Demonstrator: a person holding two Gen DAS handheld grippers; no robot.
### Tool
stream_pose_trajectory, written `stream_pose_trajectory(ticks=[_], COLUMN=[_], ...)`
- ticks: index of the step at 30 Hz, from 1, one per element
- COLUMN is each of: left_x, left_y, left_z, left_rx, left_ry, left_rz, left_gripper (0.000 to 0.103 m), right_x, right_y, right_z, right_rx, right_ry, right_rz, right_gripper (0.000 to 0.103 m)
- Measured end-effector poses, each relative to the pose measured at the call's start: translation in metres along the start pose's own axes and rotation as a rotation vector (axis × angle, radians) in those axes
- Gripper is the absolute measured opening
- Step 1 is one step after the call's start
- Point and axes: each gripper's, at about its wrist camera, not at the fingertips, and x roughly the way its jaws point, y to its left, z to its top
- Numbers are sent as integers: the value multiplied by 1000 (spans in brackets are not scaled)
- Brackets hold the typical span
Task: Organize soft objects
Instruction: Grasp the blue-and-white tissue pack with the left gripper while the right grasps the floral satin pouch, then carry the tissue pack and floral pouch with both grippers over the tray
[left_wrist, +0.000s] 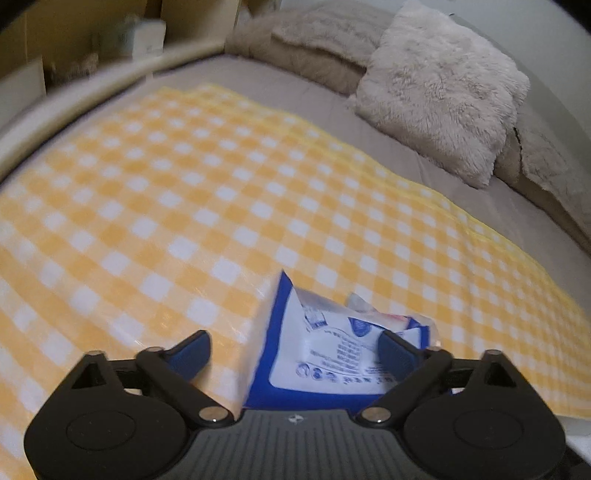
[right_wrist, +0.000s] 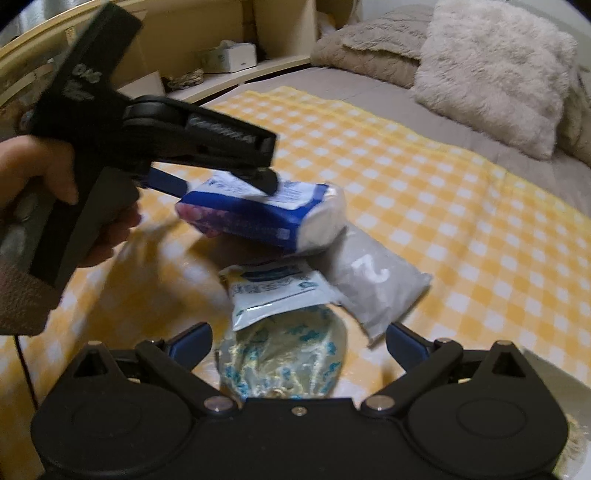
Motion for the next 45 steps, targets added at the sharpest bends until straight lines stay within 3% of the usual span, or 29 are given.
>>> stream_pose_trajectory(ticks=[5,8,12,23,31,45], left_x=[6,3,-3,-47,-88,-156], left_y=[-2,-5,-4,4,6,3], left_z=[-3,-6,-6,-5,-7,-23], left_rx=[-23,0,14,34,33,98], left_ry=[77,84,91,19,-61,-160], left_rz=[-50,-45,-40,-36,-31,-54], left_gripper=[64,39,26,17,16,15], right_x=[11,18,18,-12,-61,-125], right_y=[5,5,12,19,27,25], right_z=[-1,-2,-3,1,1,-3], right_rx=[-15,-8,-28,-46,-22,55], right_ry=[25,60,96,126,42,-145], right_rz=[25,42,41,64,51,2], right_gripper=[97,84,70,54,48,47])
